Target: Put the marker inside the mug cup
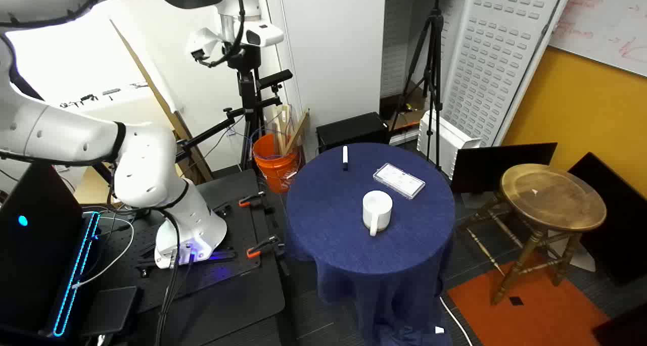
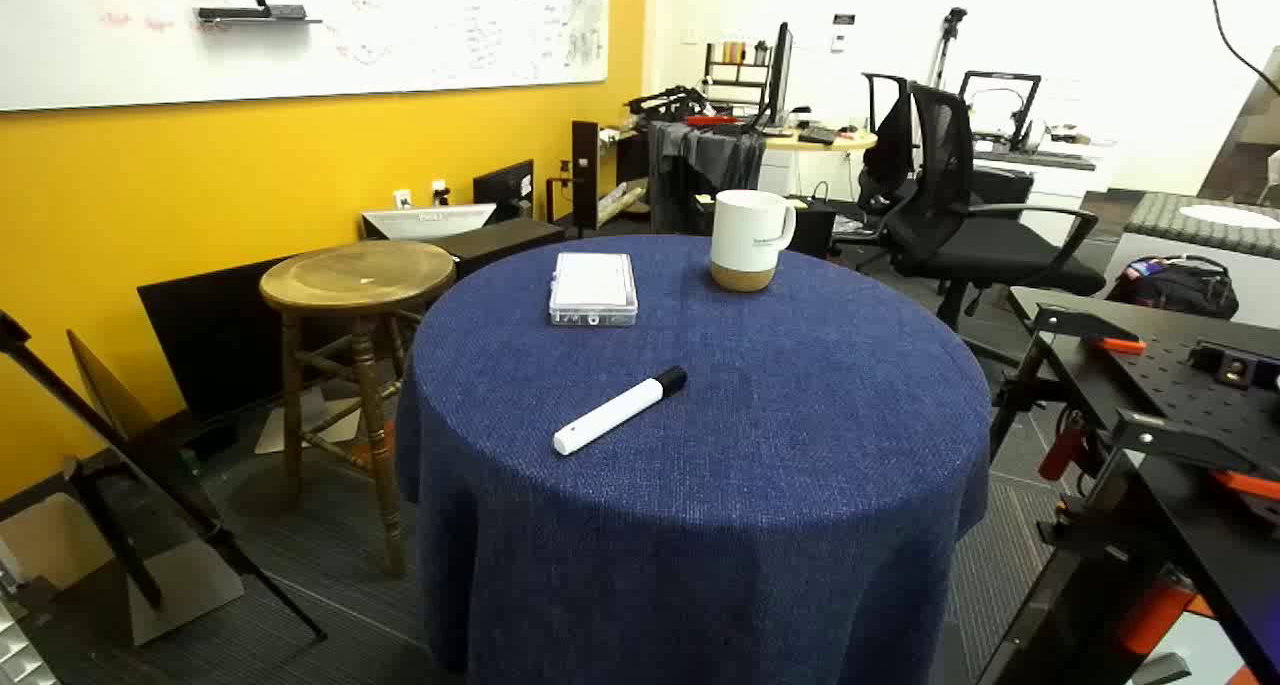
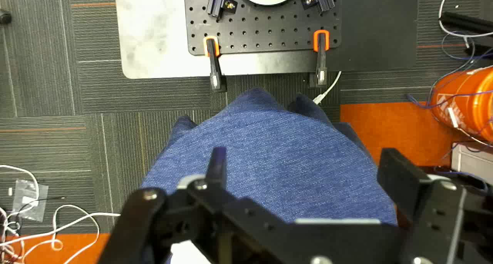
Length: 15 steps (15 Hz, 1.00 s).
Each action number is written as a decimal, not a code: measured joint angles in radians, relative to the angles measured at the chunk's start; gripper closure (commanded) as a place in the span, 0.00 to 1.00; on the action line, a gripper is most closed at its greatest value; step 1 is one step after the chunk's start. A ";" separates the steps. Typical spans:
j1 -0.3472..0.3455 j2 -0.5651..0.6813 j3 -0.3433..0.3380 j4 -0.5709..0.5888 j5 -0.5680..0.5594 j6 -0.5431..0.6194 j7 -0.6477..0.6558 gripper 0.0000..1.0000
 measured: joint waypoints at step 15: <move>0.003 0.006 0.003 -0.011 -0.020 0.199 -0.002 0.00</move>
